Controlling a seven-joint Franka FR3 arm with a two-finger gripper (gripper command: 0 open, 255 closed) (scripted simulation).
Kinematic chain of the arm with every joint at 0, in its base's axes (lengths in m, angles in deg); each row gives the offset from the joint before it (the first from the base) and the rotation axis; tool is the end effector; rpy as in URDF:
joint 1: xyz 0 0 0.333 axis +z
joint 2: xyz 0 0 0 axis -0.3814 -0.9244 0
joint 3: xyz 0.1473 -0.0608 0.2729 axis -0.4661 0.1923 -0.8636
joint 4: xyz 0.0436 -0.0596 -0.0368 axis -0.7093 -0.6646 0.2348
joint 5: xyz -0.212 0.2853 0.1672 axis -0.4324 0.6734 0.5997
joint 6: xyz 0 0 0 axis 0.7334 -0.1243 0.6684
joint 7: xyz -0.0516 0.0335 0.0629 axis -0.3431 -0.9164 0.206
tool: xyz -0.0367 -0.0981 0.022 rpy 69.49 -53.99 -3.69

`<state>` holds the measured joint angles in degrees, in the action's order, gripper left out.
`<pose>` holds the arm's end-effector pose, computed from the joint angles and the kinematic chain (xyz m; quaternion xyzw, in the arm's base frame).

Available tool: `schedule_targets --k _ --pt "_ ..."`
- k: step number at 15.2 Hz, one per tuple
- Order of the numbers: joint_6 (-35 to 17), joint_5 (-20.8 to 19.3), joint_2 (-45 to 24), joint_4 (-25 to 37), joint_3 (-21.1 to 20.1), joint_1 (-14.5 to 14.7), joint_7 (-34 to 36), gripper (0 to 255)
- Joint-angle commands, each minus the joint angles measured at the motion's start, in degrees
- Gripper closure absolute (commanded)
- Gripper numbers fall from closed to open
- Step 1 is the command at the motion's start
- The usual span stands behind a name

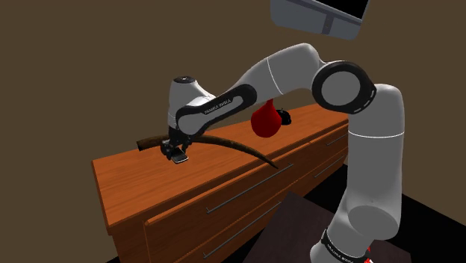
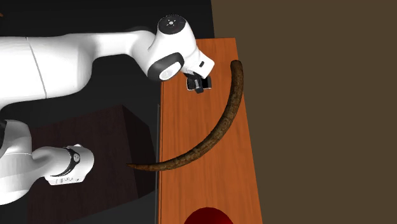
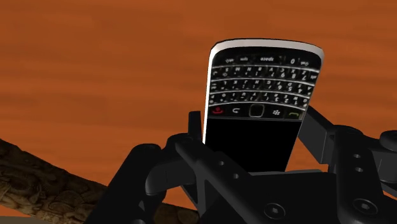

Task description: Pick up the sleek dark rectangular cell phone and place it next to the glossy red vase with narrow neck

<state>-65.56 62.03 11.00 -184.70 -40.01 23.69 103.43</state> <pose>0.6357 0.1399 0.3686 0.9928 -0.0531 0.1066 0.0082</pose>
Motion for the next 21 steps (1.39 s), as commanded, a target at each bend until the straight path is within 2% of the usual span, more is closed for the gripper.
schedule_targets --k 1,21 --pt "1.40 0.39 0.80 0.62 -0.17 -0.08 -0.32 255" --pt "15.03 2.98 5.56 9.72 -1.06 -0.40 -2.83 255"
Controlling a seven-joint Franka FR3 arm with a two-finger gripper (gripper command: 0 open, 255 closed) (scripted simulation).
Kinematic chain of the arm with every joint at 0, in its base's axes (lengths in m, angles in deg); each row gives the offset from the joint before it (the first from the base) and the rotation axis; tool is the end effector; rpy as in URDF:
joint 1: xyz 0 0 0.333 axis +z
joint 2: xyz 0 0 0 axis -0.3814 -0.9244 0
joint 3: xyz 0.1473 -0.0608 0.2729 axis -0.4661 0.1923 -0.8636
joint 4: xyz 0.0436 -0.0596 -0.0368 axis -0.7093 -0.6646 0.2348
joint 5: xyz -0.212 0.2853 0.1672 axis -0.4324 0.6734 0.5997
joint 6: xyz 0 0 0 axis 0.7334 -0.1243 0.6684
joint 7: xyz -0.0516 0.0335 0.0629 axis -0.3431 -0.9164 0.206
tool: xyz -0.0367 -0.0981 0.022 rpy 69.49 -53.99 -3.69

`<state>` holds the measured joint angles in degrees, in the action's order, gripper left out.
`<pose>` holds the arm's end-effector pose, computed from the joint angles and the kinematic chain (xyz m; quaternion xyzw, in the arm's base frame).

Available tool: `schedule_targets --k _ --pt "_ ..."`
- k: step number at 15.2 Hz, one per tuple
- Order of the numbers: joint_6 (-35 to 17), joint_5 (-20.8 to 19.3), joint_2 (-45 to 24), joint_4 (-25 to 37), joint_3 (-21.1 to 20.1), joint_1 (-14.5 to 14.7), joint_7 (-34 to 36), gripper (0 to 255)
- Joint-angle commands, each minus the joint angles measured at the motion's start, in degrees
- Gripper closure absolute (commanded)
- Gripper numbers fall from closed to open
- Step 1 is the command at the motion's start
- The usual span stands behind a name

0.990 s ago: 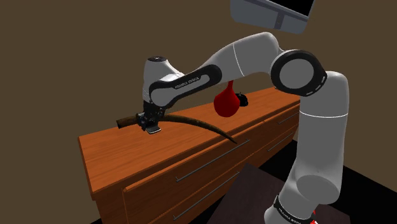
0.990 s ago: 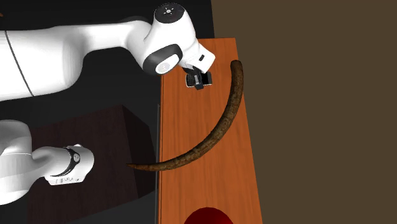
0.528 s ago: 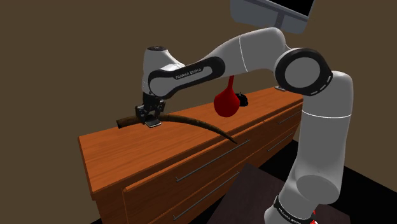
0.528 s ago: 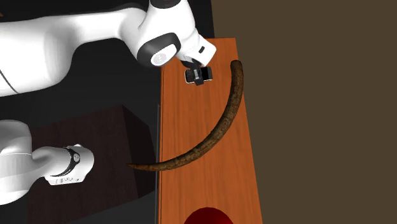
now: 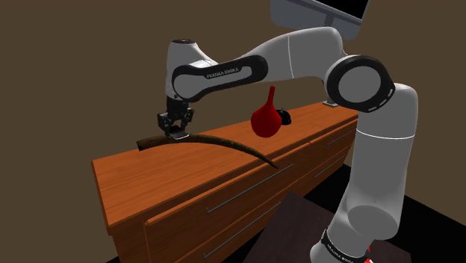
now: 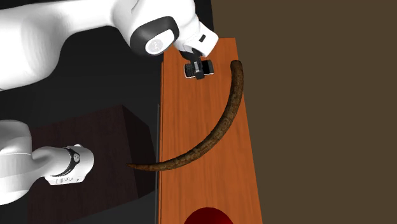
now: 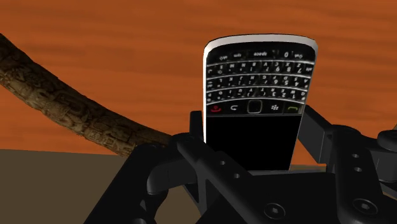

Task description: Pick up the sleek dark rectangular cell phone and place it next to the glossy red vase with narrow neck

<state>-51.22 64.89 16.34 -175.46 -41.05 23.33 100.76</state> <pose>0.6358 0.1407 0.4803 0.9929 -0.0531 0.1065 0.0083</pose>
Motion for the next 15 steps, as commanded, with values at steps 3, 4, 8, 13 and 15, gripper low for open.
schedule_targets --k 3,4,8,13,15 --pt "2.87 0.35 0.53 2.36 -0.09 -0.01 -0.43 255" --pt "3.61 0.41 0.62 3.02 -0.11 0.00 -0.52 255" --pt "6.59 0.61 0.81 5.83 -0.19 0.07 -0.84 255" --pt "10.45 0.76 0.74 9.78 -0.28 0.21 -1.19 255" --pt "12.04 0.78 0.60 11.50 -0.31 0.29 -1.31 255"
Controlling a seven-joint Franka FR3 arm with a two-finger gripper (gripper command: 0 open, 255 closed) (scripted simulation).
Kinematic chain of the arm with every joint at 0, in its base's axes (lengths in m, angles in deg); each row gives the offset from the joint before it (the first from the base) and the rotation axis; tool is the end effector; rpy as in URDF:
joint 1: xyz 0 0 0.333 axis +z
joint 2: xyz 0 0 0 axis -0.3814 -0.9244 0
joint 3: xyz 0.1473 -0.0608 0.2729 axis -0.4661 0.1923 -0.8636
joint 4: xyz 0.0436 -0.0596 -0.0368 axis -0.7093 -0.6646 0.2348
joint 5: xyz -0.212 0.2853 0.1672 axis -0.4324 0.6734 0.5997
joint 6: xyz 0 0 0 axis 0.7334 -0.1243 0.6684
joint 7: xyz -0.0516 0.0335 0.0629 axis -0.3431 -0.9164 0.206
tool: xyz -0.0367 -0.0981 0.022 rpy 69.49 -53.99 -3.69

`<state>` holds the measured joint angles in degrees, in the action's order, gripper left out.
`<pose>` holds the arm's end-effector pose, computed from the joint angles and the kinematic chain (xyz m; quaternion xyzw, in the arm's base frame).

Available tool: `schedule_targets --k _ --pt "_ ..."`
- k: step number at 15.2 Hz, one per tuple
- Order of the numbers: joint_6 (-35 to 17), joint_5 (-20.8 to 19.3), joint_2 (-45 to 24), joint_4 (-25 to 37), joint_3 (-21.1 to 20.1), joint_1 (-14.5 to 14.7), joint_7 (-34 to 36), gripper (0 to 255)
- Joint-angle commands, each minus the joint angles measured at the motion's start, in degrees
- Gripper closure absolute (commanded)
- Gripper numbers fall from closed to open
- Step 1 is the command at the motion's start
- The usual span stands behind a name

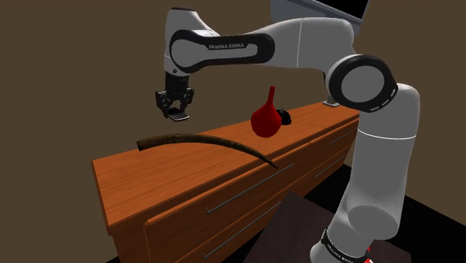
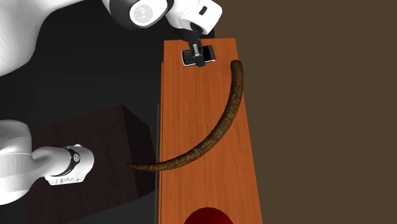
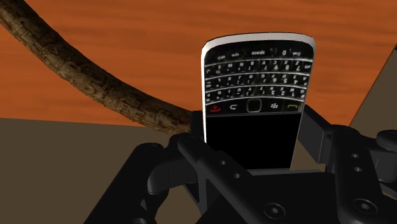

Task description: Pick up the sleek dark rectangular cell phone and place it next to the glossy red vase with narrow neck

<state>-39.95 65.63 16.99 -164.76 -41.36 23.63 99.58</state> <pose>0.6354 0.1409 0.5598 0.9928 -0.0531 0.1066 0.0082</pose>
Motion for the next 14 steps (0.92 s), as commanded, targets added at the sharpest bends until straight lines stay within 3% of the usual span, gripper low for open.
schedule_targets --k 1,14 --pt "1.57 0.03 -0.14 1.70 -0.01 0.03 -0.19 255" --pt "13.01 -0.55 -3.15 16.09 -0.20 1.06 -0.82 255"
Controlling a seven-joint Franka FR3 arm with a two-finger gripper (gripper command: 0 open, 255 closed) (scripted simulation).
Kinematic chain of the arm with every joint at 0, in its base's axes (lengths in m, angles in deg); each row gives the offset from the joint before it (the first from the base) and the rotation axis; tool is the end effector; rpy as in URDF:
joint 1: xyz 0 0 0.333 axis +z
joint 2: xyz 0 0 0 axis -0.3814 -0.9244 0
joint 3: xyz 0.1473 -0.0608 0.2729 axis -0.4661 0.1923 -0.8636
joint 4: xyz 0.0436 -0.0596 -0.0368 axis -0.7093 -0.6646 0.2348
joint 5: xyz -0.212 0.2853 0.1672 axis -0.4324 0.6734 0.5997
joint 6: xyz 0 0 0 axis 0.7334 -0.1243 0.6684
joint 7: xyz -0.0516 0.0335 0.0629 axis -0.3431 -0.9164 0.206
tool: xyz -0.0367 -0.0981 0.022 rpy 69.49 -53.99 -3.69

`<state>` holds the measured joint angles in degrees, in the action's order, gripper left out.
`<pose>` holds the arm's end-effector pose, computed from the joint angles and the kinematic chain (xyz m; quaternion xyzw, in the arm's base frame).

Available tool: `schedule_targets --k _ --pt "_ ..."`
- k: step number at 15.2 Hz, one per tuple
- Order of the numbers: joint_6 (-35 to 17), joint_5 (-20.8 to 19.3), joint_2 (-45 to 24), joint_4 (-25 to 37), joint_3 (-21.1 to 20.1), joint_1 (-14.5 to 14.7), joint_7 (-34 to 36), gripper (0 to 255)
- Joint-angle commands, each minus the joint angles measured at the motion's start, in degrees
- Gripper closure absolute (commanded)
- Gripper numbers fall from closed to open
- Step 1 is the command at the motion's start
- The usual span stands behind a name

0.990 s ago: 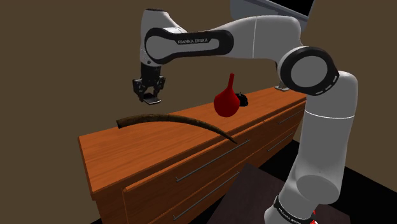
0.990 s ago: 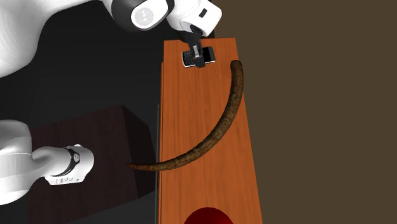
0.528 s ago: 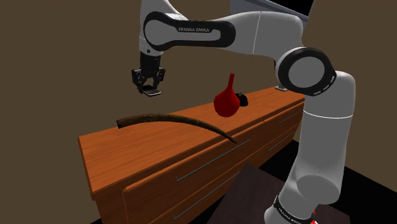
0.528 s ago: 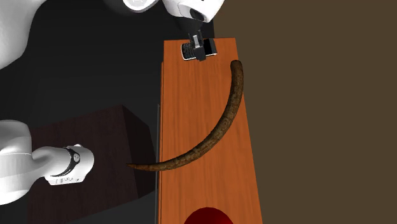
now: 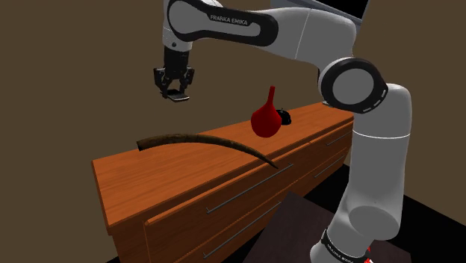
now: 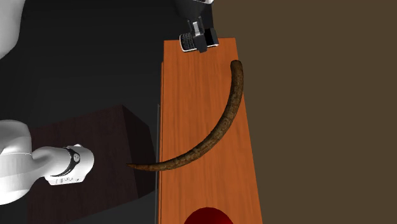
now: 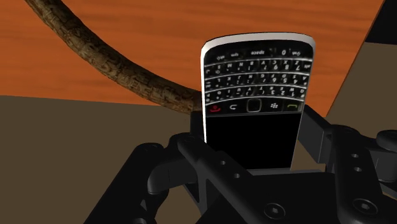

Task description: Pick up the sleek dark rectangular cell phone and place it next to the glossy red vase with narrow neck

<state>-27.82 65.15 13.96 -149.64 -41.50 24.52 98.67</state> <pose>0.6369 0.1389 0.6334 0.9929 -0.0531 0.1066 0.0082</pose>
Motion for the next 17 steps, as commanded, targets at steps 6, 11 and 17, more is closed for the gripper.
schedule_targets --k 6,11,17 --pt "7.25 -0.87 -3.19 10.36 -0.10 1.18 -0.19 255" --pt "13.95 -2.08 -7.59 21.43 -0.01 2.72 -0.56 255" --pt "10.05 1.23 -0.94 11.49 1.23 -3.87 -6.46 255"
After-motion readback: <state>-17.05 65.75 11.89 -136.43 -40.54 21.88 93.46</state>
